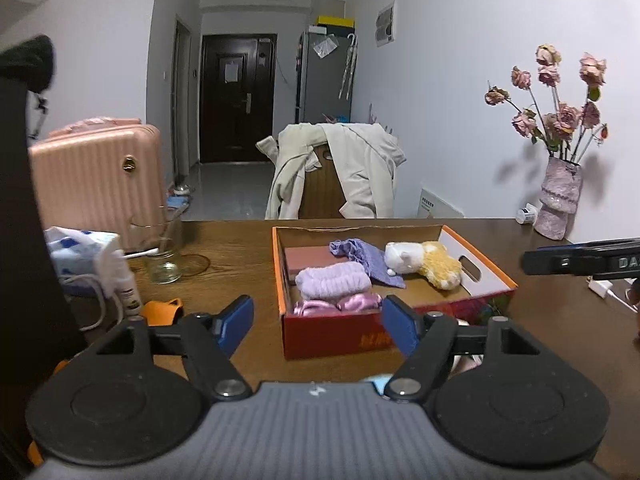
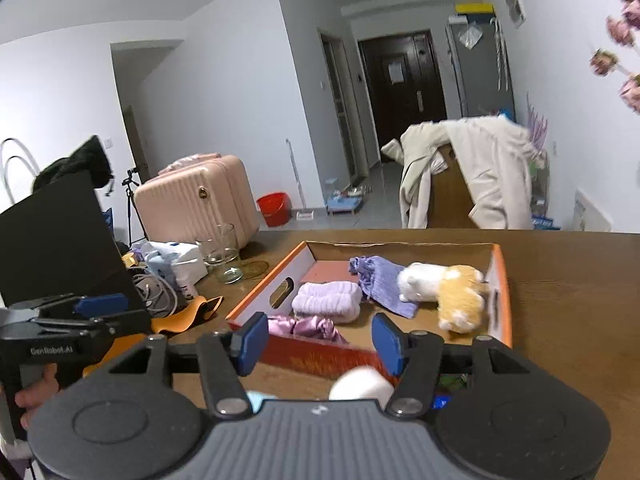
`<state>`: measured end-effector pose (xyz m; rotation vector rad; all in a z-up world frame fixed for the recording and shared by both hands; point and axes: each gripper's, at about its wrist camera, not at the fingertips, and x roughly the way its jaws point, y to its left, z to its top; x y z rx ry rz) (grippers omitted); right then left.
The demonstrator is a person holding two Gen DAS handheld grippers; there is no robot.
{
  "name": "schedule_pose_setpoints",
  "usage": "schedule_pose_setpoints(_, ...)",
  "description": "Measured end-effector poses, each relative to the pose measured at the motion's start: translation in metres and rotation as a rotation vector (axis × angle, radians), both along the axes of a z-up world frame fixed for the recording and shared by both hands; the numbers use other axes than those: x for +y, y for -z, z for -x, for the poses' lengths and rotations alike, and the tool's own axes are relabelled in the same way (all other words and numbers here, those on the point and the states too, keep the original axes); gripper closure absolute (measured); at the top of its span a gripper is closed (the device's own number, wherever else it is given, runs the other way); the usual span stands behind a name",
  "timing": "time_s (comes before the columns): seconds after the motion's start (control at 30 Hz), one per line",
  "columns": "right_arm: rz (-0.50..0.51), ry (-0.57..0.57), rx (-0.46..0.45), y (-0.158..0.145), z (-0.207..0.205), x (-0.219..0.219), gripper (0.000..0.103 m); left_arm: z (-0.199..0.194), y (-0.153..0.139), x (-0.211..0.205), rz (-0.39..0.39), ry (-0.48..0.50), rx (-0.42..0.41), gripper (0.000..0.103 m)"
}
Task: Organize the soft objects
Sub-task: 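Carry the pink satin pouch into the box and open both grippers, then move both grippers back to the light blue fluffy towel, then grasp the light blue fluffy towel with both grippers and lift it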
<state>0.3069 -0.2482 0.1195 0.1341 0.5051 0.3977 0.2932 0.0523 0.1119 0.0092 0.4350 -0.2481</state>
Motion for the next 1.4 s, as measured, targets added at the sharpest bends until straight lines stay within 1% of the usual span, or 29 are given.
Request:
schedule_pose_setpoints(0.1,0.013,0.004,-0.033,0.000,0.036,-0.005,0.042,0.031,0.002,0.002,0.001,-0.006,-0.004,0.023)
schedule_pose_setpoints(0.17,0.023,0.008,-0.055,0.003,0.061,-0.007,0.039,0.051,0.006,0.003,0.003,-0.008,-0.001,0.023)
schedule_pose_setpoints(0.3,0.040,0.020,-0.068,0.018,0.102,-0.004,0.038,0.089,0.019,-0.001,0.011,-0.026,0.008,0.021)
schedule_pose_setpoints(0.47,0.029,0.040,-0.051,0.046,0.145,-0.001,0.037,0.131,0.042,-0.004,0.061,-0.045,0.027,0.017)
schedule_pose_setpoints(0.53,0.024,0.048,-0.033,0.056,0.156,-0.001,0.037,0.141,0.051,-0.005,0.067,-0.050,0.046,0.016)
schedule_pose_setpoints(0.6,0.023,0.049,-0.016,0.064,0.164,0.000,0.037,0.145,0.056,-0.006,0.056,-0.050,0.062,0.015)
schedule_pose_setpoints(0.7,0.026,0.052,0.003,0.071,0.168,0.000,0.037,0.142,0.060,-0.006,0.041,-0.062,0.075,0.014)
schedule_pose_setpoints(0.83,0.009,0.054,0.004,0.073,0.166,0.001,0.037,0.131,0.063,-0.008,0.051,-0.056,0.084,0.013)
schedule_pose_setpoints(0.9,-0.016,0.027,0.013,0.075,0.160,0.006,0.037,0.120,0.067,-0.011,0.046,-0.045,0.089,0.013)
schedule_pose_setpoints(0.97,-0.045,-0.021,0.041,0.083,0.148,0.014,0.038,0.104,0.072,-0.015,0.034,-0.039,0.100,0.013)
schedule_pose_setpoints(1.0,-0.054,-0.042,0.059,0.088,0.140,0.019,0.041,0.097,0.075,-0.016,0.036,-0.034,0.100,0.013)
schedule_pose_setpoints(1.03,-0.057,-0.057,0.082,0.093,0.130,0.026,0.046,0.089,0.076,-0.016,0.043,-0.032,0.102,0.013)
schedule_pose_setpoints(1.13,-0.056,-0.082,0.143,0.111,0.101,0.046,0.054,0.060,0.080,-0.015,0.065,-0.027,0.112,0.014)
schedule_pose_setpoints(1.17,-0.067,-0.089,0.161,0.117,0.090,0.051,0.055,0.051,0.082,-0.014,0.073,-0.024,0.111,0.016)
schedule_pose_setpoints(1.2,-0.081,-0.092,0.179,0.122,0.081,0.056,0.057,0.040,0.083,-0.014,0.077,-0.025,0.115,0.021)
schedule_pose_setpoints(1.27,-0.093,-0.071,0.202,0.130,0.062,0.062,0.057,0.016,0.086,-0.014,0.092,-0.017,0.128,0.026)
schedule_pose_setpoints(1.3,-0.085,-0.032,0.202,0.132,0.054,0.063,0.057,0.005,0.089,-0.013,0.105,-0.014,0.142,0.028)
schedule_pose_setpoints(1.33,-0.079,0.005,0.197,0.133,0.047,0.062,0.057,-0.005,0.092,-0.014,0.118,-0.008,0.156,0.029)
schedule_pose_setpoints(1.4,-0.100,0.084,0.185,0.134,0.035,0.054,0.057,-0.024,0.100,-0.014,0.143,-0.002,0.195,0.035)
